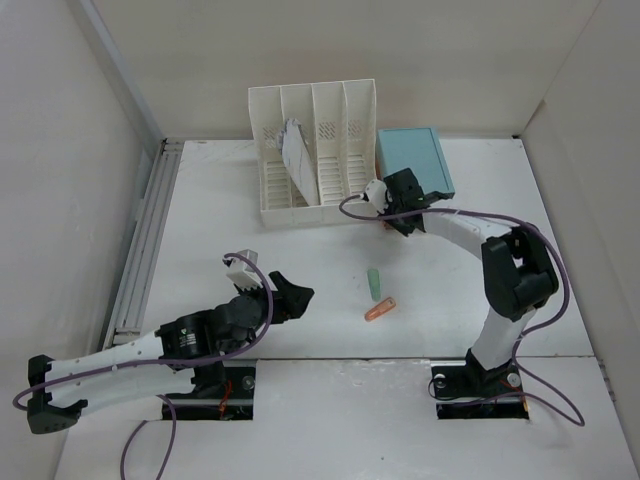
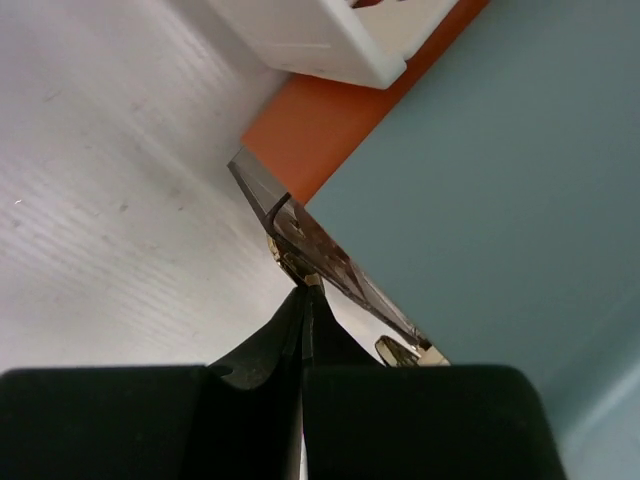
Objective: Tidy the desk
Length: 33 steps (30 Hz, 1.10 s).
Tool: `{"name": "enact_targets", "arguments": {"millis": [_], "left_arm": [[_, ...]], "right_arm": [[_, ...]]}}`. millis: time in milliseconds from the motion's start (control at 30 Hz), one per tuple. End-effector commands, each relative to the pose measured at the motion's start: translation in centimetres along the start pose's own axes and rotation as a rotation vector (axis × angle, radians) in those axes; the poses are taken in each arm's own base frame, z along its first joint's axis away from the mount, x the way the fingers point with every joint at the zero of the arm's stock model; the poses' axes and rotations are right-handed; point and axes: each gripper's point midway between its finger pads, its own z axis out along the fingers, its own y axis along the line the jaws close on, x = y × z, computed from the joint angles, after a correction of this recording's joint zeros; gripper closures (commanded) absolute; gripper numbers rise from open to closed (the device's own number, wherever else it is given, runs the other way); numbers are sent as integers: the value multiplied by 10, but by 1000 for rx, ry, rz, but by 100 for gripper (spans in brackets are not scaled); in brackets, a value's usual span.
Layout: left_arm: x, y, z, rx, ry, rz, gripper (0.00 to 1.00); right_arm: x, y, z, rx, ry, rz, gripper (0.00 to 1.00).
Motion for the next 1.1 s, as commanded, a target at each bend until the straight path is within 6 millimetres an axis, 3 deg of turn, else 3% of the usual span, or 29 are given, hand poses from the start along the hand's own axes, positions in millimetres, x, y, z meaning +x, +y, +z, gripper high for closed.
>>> {"name": "enact_targets", "arguments": {"millis": [0,367,400,433,500,533,567,600,633,667,733,767,800,833,867,933,967,1067], "left_arm": [[-17,-21,-6,59,-34,-31,27],[-18,-17,-11,63,-35,-43,27],[-18,-17,-11,63,-35,-43,27],[-18,-17,-11,63,-35,-43,27],[-21,-18,-13,68,-39,-47,27],[-21,-18,-13,68,-39,-47,27],[-21,-18,-13,68,-39,-35,27],[-21,-21,-13,80,-36,-41,27],[-22,-23,-13,86,-40,-37,27],[-22,-24,-12,94,-46,-32,27],[-24,-29,-13,115,-48,-34,27],[-23,-30,-11,114,-48,-33,27],[-23,-35,-10,132,-49,-31,27],[-20,-36,-8,133,-37,-12,27],[-19,-39,-5,136,-38,-14,27],[-15,-42,-3,147,-21,-1,27],[-16,-44,-3,147,-21,10,27],[-14,-51,1,163,-20,13,27]], "right_arm": [[-2,-40,5,250,-9,89,100],[-8,-45,-10,356,-37,39,100],[-8,-34,-11,312,-38,19,100],[-15,-32,-23,271,-65,-16,100],[-21,3,-34,75,-130,-67,100],[-25,10,-44,33,-170,-70,100],[-37,6,-70,44,-253,-53,96],[-42,7,-83,33,-300,-42,82],[-44,4,-96,51,-331,-27,44],[-48,-3,-124,92,-407,16,36],[-49,-27,-149,171,-501,120,14],[-41,-28,-150,160,-524,227,1],[-39,-34,-161,162,-567,297,1],[-28,-46,-159,172,-559,378,1],[-23,-46,-159,140,-550,448,33],[-20,-43,-156,58,-539,517,76],[-7,-44,-150,26,-495,584,86],[1,-34,-137,-132,-506,765,89]]}}
